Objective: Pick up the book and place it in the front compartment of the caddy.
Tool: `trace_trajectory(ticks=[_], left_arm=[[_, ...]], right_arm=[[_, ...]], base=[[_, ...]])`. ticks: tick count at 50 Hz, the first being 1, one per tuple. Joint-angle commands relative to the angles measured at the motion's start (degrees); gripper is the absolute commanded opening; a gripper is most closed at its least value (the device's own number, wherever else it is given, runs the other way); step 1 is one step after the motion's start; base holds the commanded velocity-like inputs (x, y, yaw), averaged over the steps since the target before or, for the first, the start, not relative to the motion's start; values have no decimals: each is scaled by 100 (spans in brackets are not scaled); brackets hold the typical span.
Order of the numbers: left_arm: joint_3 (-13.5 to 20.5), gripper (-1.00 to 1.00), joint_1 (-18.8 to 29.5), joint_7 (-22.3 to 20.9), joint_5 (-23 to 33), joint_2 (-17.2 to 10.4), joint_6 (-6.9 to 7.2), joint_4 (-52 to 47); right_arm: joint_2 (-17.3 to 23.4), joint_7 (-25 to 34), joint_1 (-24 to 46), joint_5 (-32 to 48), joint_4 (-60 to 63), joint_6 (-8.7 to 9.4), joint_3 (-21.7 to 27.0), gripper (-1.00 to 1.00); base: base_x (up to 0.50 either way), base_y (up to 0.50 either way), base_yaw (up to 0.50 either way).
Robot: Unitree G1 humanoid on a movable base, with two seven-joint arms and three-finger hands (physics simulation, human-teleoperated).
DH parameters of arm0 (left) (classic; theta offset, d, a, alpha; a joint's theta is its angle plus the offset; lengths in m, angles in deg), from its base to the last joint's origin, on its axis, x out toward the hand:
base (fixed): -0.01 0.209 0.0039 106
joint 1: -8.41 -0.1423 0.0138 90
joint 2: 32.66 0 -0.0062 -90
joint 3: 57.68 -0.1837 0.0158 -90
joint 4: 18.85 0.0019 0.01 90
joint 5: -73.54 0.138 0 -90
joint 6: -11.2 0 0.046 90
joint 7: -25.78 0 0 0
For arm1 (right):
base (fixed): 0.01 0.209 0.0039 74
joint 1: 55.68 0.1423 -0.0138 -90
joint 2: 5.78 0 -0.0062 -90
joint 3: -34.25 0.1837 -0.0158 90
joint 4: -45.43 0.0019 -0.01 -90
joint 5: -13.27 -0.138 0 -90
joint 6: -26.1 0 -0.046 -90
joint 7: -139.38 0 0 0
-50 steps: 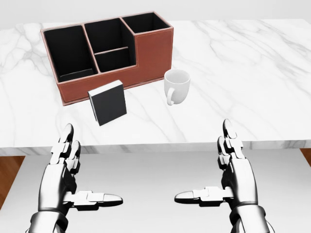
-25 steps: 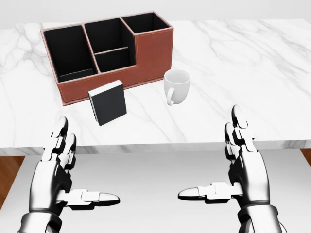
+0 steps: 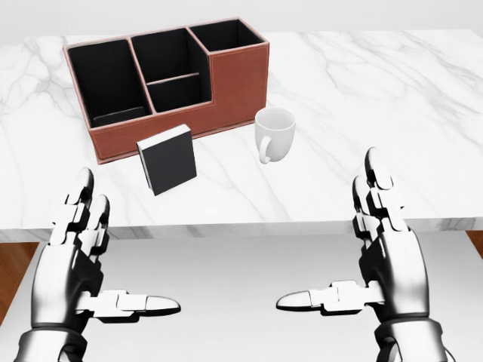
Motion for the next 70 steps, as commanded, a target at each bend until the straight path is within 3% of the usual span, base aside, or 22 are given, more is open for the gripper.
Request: trace_trajectory(ticks=[1,35,43,70], left_arm=[[33,98,-10,-25,-24,-5,0,-103],[1,98,-44,-32,-7,8,0,-171],[-4,98,-48,-35,-14,9,0,-208],[-13,99,-47,-45,-6,9,0,-105]], right_arm=[[-17,37,-88,40,319,0,-68,100],[-10,208,-169,-169,336,0,-21,100],[-18,258,-174,-298,366,0,22,100],[-26,295,-235,-307,318,0,-79,100]], base=[[0,0,0],[43,0,0],[4,0,0],[0,50,0]])
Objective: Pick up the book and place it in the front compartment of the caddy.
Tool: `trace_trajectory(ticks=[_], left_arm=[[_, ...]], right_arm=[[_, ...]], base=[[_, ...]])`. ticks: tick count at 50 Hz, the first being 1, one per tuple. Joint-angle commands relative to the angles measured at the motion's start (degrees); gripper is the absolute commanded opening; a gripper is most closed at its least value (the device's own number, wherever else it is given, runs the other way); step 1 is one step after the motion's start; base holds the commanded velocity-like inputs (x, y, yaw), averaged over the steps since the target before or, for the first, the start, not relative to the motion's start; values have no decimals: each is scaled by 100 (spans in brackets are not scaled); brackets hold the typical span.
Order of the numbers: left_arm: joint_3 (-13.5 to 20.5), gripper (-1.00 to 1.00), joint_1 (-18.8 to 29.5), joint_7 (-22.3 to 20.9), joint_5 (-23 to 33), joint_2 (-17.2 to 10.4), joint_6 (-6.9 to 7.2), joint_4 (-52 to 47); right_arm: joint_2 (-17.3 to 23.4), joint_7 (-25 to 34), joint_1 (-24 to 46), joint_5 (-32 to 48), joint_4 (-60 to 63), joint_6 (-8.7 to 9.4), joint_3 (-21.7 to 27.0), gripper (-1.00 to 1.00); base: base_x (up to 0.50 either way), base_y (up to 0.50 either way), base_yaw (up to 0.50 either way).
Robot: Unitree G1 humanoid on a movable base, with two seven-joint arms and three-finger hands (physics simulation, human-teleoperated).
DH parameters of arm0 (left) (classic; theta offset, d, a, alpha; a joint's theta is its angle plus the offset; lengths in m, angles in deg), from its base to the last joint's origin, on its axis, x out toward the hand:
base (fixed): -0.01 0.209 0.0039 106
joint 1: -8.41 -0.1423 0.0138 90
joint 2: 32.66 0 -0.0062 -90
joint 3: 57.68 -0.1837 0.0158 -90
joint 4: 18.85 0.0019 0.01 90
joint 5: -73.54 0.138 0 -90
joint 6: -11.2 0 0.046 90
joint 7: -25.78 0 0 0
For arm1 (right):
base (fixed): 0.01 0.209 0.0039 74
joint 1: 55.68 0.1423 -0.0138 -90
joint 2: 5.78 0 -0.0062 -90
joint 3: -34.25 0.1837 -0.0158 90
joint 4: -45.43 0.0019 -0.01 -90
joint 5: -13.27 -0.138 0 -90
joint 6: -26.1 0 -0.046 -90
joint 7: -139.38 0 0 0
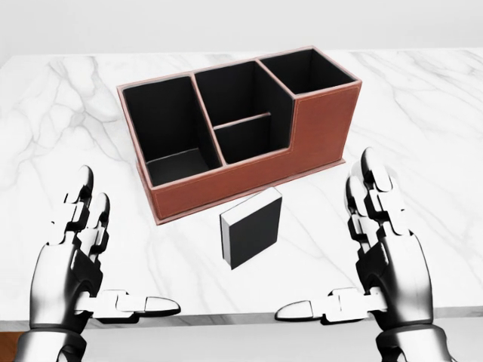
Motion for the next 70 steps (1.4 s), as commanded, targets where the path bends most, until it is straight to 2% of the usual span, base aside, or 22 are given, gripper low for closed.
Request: trace_trajectory(ticks=[1,8,13,38,40,57,70], left_arm=[[-5,99,-6,-1,4,-5,0,9],[-9,99,-9,-4,1,-5,0,-36],[-4,99,-11,-5,0,-6,0,-40],[-24,98,-32,-10,11,1,0,-28],[-22,98,-36,-15,9,-4,0,-71],[-35,98,-48,-21,20,4,0,-63],[-30,98,-23,-21,15,0,0,-45]], right_arm=[[-7,5,-29,32,-39,0,-51,100],[2,-148,87,349,-270,0,-105,100],[-12,18,1,62,-14,0,-74,100],[4,67,-69,23,64,0,-93,100],[0,-6,-75,224,4,0,-183,100],[-6,20,-102,236,49,0,-193,100],[3,90,-100,147,101,0,-141,100]], base=[[0,50,0],[0,21,0],[0,0,0],[50,0,0],[0,0,0],[0,0,0],[49,0,0]])
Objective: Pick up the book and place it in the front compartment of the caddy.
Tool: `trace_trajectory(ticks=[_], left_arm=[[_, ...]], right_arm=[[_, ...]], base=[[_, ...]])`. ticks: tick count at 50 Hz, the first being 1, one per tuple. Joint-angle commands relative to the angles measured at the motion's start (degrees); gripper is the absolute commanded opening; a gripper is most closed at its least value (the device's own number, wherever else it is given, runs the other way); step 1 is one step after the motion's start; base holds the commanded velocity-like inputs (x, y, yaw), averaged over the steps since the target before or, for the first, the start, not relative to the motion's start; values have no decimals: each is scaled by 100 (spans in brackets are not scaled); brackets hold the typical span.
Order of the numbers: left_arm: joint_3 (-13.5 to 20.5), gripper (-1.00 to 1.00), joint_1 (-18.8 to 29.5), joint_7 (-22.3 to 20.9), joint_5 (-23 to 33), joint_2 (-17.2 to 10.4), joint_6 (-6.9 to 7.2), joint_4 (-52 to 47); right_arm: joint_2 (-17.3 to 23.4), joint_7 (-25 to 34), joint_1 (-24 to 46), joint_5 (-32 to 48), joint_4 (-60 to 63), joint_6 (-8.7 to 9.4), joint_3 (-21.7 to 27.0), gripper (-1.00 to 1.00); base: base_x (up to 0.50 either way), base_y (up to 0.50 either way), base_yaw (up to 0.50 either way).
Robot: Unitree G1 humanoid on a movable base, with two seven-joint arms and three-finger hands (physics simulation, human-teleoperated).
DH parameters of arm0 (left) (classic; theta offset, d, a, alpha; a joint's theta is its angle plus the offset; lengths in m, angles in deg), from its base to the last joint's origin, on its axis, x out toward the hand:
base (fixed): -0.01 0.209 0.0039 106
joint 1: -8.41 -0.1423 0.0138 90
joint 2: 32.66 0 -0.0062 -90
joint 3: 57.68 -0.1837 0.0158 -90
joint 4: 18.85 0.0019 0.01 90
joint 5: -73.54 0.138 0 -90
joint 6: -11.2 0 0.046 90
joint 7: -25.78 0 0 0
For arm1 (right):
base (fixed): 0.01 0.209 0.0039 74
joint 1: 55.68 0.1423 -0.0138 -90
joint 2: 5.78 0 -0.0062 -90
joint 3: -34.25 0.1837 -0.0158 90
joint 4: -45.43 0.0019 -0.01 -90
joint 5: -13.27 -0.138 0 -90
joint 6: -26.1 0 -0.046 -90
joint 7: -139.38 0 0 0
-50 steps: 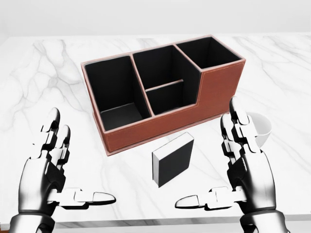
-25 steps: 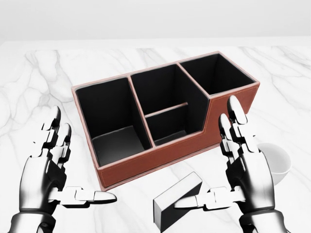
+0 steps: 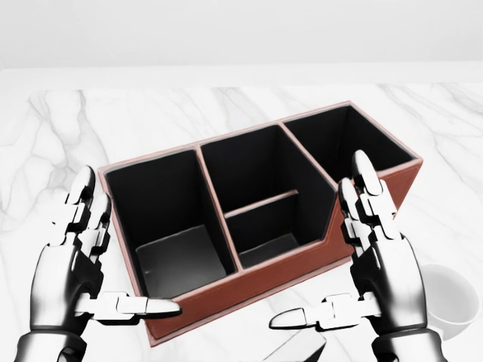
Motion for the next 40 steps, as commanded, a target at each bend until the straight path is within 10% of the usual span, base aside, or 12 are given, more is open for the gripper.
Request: trace_trajectory(ticks=[1,40], left_arm=[[-1,98,22,3,2,-1,0,2],[3,99,34,0,0,-2,0,35]], right_arm=[[3,28,18,-28,14,0,30,100],[52,64,71,336,370,0,119,100]], base=[[50,0,0],[12,0,0]])
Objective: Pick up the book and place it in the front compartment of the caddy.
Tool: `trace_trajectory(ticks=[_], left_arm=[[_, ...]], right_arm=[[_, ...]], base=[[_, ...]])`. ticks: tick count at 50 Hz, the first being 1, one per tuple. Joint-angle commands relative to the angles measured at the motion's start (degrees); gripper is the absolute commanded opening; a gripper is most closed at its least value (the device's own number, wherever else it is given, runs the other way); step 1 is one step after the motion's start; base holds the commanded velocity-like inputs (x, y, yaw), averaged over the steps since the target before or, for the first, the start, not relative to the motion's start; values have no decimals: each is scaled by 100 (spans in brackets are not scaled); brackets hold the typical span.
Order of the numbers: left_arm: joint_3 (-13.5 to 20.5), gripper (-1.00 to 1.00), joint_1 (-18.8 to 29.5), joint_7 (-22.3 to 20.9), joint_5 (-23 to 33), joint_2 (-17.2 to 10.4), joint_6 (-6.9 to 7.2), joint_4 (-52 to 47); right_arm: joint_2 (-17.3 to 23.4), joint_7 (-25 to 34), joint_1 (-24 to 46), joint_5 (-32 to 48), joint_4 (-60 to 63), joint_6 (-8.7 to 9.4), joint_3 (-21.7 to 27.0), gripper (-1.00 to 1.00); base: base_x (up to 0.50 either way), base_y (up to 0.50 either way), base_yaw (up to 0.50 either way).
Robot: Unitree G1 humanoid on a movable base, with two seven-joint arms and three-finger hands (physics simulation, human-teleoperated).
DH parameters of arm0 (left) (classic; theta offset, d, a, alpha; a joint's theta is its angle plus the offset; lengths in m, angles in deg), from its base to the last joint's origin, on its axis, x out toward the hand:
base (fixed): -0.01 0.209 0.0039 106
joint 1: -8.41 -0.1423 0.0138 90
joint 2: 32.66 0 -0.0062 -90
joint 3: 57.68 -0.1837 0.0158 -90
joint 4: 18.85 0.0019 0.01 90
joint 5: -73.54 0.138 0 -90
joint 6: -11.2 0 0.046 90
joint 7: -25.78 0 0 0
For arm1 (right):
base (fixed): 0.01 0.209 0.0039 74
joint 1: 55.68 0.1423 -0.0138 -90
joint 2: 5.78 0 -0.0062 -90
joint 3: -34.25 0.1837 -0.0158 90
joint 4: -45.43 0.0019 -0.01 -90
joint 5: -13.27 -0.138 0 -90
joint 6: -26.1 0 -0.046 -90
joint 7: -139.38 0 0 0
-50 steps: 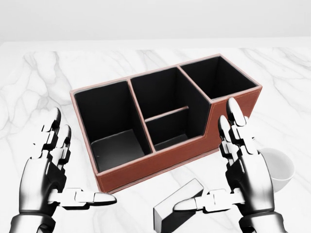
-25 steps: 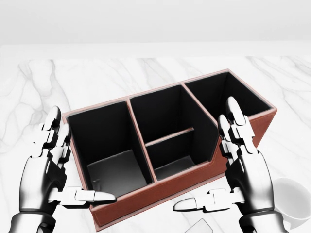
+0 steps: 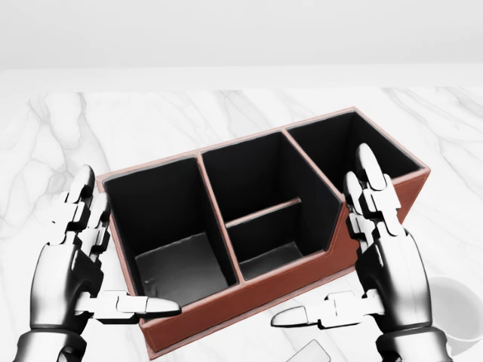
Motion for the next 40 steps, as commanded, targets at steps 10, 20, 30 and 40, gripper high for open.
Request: trace_trajectory(ticks=[10,20,30,40], left_arm=[[-13,99,-1,0,14,2,0,31],[-8,98,-7,0,7,0,0,-27],[5,98,3,-1,2,-2,0,-18],[-4,98,8,0,13,0,0,42]], right_arm=[[65,180,60,351,361,0,195,100],[90,381,13,594,573,0,176,100],[100,698,-117,804,855,0,134,100],[113,908,-269,1107,1136,0,74,100]], base=[[0,0,0],[0,0,0],[0,0,0],[0,0,0]])
